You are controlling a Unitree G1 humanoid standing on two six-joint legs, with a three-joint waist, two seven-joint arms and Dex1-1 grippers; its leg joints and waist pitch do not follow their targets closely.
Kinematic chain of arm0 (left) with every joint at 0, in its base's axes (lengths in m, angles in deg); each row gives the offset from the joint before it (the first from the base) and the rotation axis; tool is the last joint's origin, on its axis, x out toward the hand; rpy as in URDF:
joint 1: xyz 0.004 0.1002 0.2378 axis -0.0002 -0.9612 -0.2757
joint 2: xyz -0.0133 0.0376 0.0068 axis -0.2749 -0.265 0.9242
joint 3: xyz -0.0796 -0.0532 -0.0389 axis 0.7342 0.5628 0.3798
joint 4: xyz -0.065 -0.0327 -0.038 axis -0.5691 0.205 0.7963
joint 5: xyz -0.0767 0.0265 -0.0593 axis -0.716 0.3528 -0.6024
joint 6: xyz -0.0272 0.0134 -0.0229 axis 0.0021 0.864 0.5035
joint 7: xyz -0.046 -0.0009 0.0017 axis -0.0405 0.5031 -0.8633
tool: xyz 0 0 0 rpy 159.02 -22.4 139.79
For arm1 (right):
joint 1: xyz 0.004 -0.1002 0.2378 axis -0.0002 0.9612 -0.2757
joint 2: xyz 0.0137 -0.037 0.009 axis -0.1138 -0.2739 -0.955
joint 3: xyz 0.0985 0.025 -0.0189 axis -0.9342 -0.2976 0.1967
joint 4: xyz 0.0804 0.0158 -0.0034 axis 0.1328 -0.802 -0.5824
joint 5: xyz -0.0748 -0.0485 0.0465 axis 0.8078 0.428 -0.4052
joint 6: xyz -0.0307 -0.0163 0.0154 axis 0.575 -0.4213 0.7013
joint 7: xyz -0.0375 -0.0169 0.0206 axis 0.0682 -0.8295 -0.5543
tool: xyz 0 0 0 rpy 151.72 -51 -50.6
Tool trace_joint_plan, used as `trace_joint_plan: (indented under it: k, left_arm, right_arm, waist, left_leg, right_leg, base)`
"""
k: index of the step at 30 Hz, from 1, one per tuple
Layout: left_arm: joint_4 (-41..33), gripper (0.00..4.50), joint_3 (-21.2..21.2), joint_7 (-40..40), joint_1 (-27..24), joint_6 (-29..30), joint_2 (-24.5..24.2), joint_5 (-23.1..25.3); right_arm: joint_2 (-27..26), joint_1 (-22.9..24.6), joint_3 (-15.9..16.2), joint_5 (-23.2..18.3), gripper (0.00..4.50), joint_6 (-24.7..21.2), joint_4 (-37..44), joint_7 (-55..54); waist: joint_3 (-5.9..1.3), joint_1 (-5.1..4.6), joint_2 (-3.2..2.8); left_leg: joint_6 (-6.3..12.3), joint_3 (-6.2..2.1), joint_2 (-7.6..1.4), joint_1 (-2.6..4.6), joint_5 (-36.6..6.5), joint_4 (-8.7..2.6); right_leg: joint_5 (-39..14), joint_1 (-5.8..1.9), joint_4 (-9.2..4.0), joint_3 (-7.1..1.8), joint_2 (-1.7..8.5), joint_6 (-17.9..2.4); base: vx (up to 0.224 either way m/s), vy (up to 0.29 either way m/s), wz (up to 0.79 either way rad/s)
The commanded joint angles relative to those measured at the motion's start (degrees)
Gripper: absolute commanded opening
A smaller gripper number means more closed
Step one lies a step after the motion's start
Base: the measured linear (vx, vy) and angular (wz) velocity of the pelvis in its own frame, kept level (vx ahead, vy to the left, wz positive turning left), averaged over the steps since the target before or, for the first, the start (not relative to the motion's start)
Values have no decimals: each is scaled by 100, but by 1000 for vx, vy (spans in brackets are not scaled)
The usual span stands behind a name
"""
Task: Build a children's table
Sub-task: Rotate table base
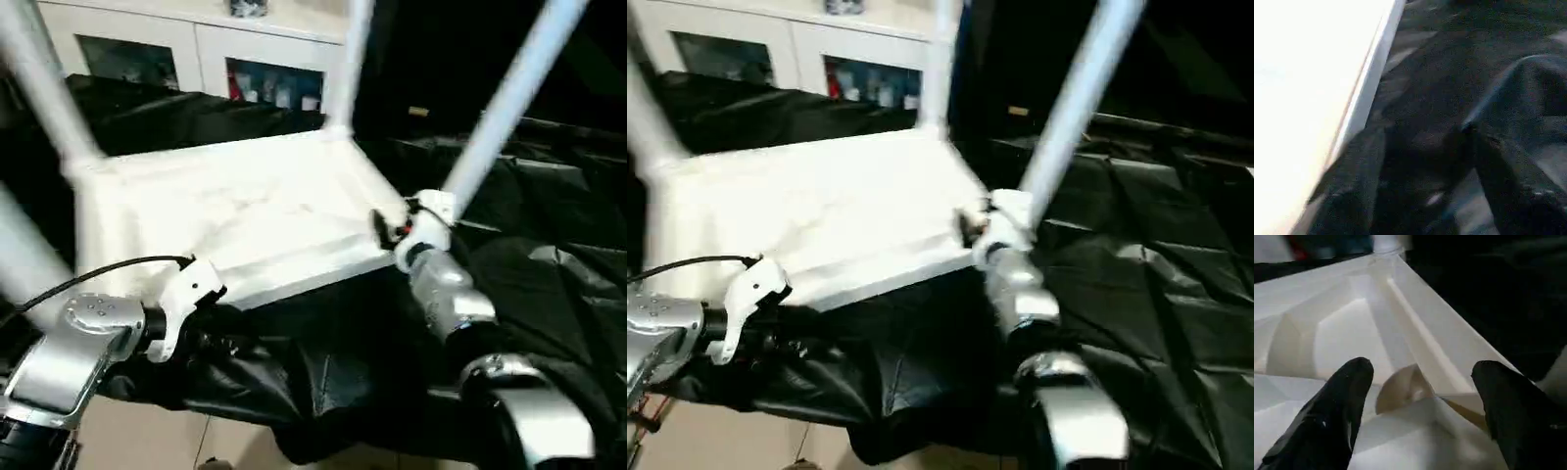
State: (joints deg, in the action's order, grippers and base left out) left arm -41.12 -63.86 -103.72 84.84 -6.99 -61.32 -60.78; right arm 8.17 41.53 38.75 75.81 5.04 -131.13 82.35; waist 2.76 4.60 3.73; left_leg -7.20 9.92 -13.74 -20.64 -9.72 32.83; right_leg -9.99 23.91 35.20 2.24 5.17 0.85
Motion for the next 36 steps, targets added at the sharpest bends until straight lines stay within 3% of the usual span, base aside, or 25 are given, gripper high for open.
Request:
trace_joint_plan:
  k: [1,7,12,15,17,21,22,23,24,27,29,30,34,36]
  left_arm:
    - [158,337,142,348,127,-211,69,130]
    - [474,395,257,838,165,-835,240,213]
    - [411,426,492,843,-167,-1053,173,97]
    - [260,447,883,697,-793,-1498,9,-161]
    - [242,447,1113,560,-1066,-1752,-24,-345]
    - [392,447,1925,417,-1356,-2123,202,-942]
    - [518,447,2056,537,-1272,-2275,264,-959]
    - [529,447,2067,548,-1264,-2288,270,-960]
    - [715,447,2219,820,-1045,-2532,401,-1003]
    - [738,447,2263,1029,-725,-2671,645,-1235]
    - [758,447,2218,1114,-492,-2696,820,-1355]
    - [807,447,2166,1186,-347,-2691,920,-1330]
    - [1155,447,1946,1221,129,-2876,1274,-1286]
    - [1259,447,1901,1184,298,-2898,1430,-1414]
  right_arm:
    - [380,-129,-321,-41,370,207,-274,-275]
    - [851,-289,-503,-59,370,443,-689,-362]
    - [1270,-257,-530,86,370,572,-891,-372]
    - [1482,-169,-644,46,370,652,-988,-324]
    - [1512,-123,-621,55,370,690,-981,-208]
    - [1365,157,-316,206,370,820,-595,253]
    - [1285,326,-204,236,370,843,-343,435]
    - [1278,340,-195,238,370,844,-321,451]
    - [1141,695,10,292,370,859,203,691]
    - [1003,1222,184,374,370,854,903,620]
    - [918,1568,205,341,370,806,1319,509]
    - [874,1763,200,349,370,794,1531,429]
    - [725,2459,191,540,370,655,2221,15]
    - [682,2664,151,666,370,366,2399,-283]
  waist:
    - [-360,-80,-176]
    - [-392,-56,-166]
    - [-397,-29,-162]
    - [-384,-51,-162]
    - [-378,-60,-178]
    - [-341,-90,-178]
    - [-331,-104,-149]
    - [-322,-116,-157]
    - [-318,-132,-161]
    - [-327,-139,-129]
    - [-330,-147,-136]
    - [-334,-136,-167]
    - [-343,-147,-156]
    - [-354,-162,-146]
  left_leg:
    - [-263,134,150,79,-1496,-356]
    - [-186,138,163,43,-1313,-307]
    - [-122,147,159,26,-1227,-285]
    - [-92,136,173,-10,-1329,-279]
    - [-44,147,165,17,-1400,-274]
    - [9,148,157,18,-1710,-294]
    - [29,142,152,17,-1853,-302]
    - [50,138,157,18,-1917,-308]
    - [51,126,156,15,-1968,-319]
    - [9,111,131,18,-1898,-334]
    - [-30,101,136,0,-1908,-345]
    - [-36,106,132,24,-1910,-341]
    - [-51,124,156,30,-1746,-319]
    - [-68,111,167,-17,-1611,-325]
  right_leg:
    - [-964,-231,-326,-112,22,-890]
    - [-627,-253,-284,-98,15,-988]
    - [-480,-267,-267,-86,13,-1065]
    - [-714,-283,-282,-83,26,-1022]
    - [-790,-245,-307,-81,10,-1019]
    - [-1057,-214,-343,-77,-6,-1064]
    - [-1270,-212,-369,-75,4,-1013]
    - [-1373,-207,-391,-74,1,-969]
    - [-1527,-209,-412,-75,3,-902]
    - [-1529,-208,-403,-89,21,-865]
    - [-1570,-218,-388,-92,25,-835]
    - [-1534,-206,-399,-98,25,-813]
    - [-1312,-201,-408,-110,13,-737]
    - [-1202,-251,-386,-112,17,-738]
  base:
    - [0,0,0]
    - [0,0,0]
    - [0,0,0]
    - [0,0,0]
    - [0,0,0]
    - [0,0,0]
    - [0,0,0]
    - [0,0,0]
    - [0,0,0]
    - [0,0,0]
    - [0,0,0]
    - [0,0,0]
    - [0,0,0]
    - [0,0,0]
